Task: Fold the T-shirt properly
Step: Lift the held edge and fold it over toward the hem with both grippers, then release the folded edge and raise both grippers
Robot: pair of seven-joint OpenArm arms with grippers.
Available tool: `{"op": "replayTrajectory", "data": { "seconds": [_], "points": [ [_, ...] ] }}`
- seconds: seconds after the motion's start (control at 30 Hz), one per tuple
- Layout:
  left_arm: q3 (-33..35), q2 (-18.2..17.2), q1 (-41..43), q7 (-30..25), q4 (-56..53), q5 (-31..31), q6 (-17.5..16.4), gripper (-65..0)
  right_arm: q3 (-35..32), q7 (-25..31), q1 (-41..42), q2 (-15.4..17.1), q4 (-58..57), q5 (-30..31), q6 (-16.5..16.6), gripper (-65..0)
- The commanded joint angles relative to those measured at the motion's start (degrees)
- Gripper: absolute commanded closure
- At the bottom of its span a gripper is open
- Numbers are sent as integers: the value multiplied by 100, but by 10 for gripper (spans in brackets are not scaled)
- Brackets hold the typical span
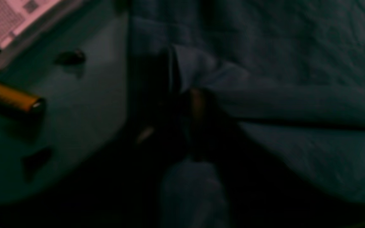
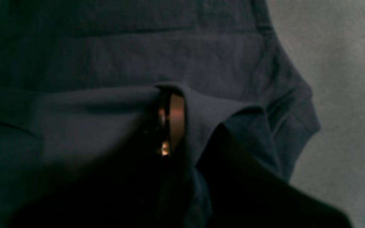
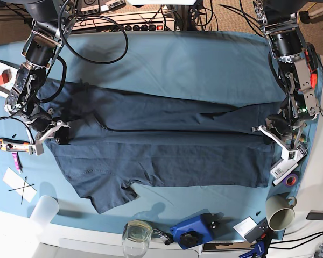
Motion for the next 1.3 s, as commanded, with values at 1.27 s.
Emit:
{"op": "replayTrajectory", "data": {
  "seconds": [1.27],
  "points": [
    [-1821, -658, 1690, 2269, 2658, -3346, -942, -316, 2765, -2776, -1147, 149, 1716, 2822, -29, -259]
  ]
}}
